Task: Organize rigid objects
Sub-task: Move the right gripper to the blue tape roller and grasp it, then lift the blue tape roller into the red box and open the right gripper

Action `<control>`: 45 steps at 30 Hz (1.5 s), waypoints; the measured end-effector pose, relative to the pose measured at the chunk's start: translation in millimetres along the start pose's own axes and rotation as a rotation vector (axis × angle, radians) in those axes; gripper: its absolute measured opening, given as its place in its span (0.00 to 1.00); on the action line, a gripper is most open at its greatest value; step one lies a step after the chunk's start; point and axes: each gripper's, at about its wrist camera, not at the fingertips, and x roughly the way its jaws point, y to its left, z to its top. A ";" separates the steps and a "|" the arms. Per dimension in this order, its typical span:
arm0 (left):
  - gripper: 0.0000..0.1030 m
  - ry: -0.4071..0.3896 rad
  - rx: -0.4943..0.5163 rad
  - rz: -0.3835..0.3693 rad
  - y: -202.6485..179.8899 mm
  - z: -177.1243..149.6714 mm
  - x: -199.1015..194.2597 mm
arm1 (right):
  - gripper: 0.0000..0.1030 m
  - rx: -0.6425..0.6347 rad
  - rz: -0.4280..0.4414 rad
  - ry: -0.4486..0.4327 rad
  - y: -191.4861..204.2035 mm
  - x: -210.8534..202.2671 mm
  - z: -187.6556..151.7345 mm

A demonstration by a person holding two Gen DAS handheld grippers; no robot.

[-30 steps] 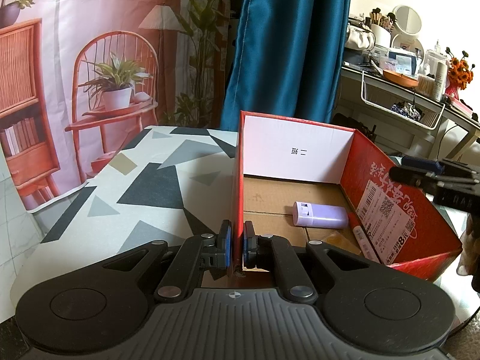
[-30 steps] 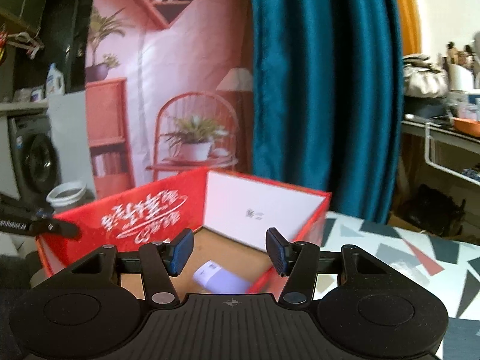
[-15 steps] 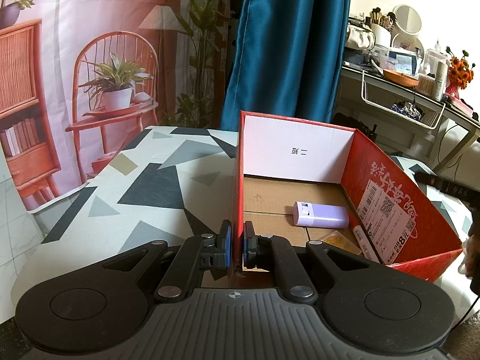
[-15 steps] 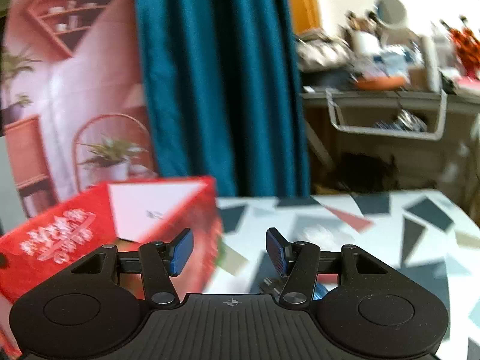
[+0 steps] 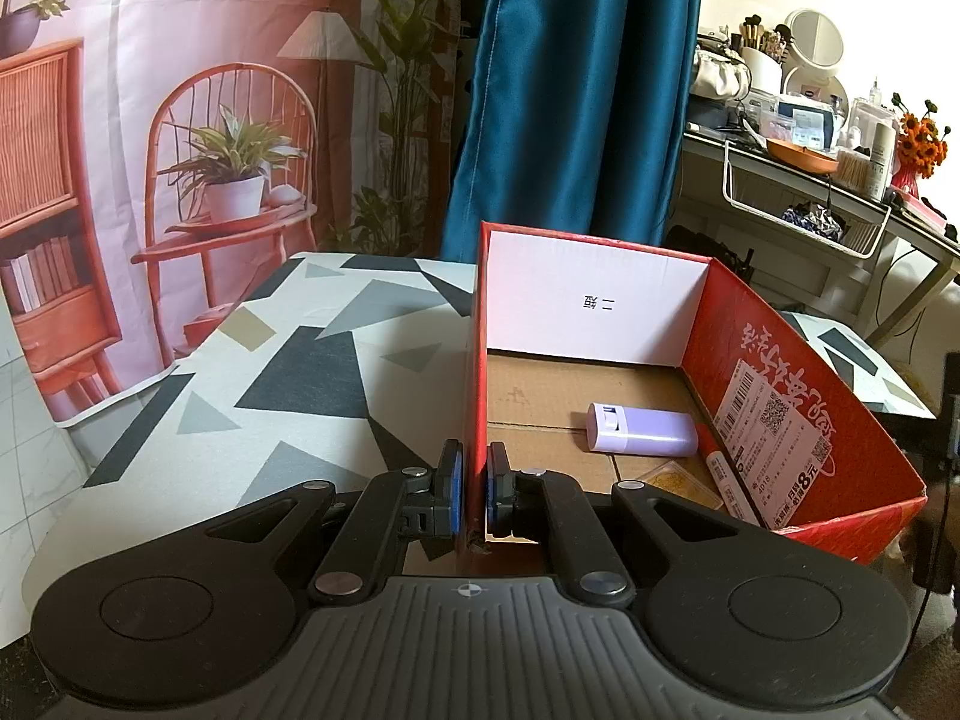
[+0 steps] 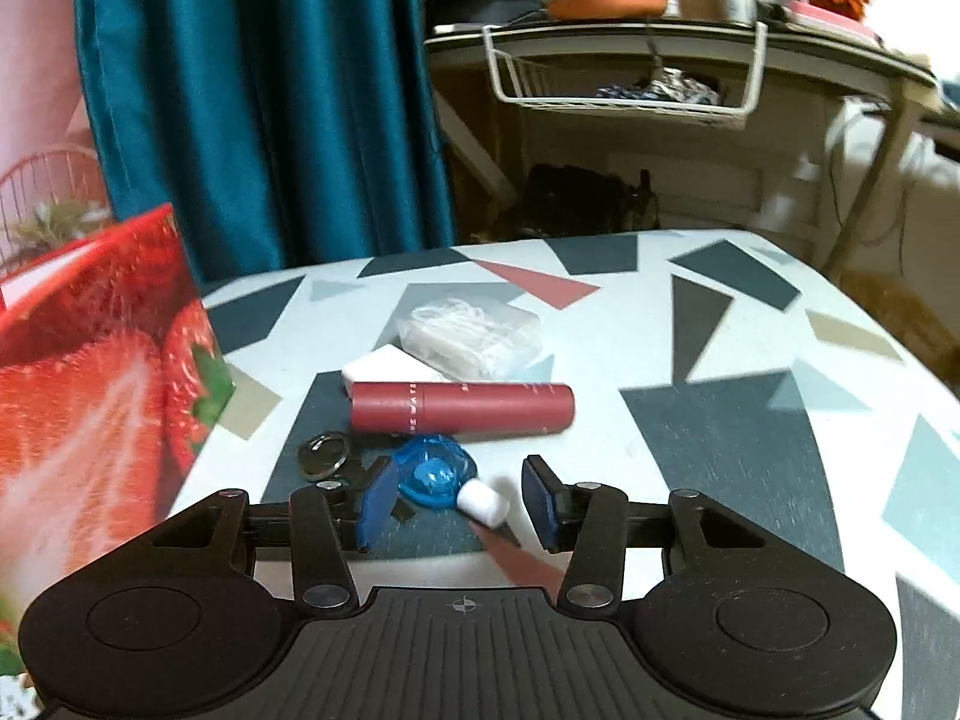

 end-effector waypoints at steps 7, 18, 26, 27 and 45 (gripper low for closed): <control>0.08 0.000 0.001 0.000 -0.1 -0.1 0.1 | 0.42 -0.035 0.022 0.047 9.3 26.1 12.6; 0.08 0.001 0.008 0.007 -1.6 1.0 0.4 | 0.33 -0.012 0.043 0.048 4.8 27.4 8.4; 0.08 0.002 0.012 0.010 -2.7 1.0 0.7 | 0.32 -0.085 0.090 0.048 15.7 22.6 6.0; 0.08 0.002 0.011 0.009 -2.3 1.0 0.7 | 0.32 -0.087 0.099 0.046 15.9 22.0 6.0; 0.08 0.008 0.019 0.009 -2.8 1.4 2.2 | 0.32 -0.128 0.154 -0.017 23.7 -6.8 -1.1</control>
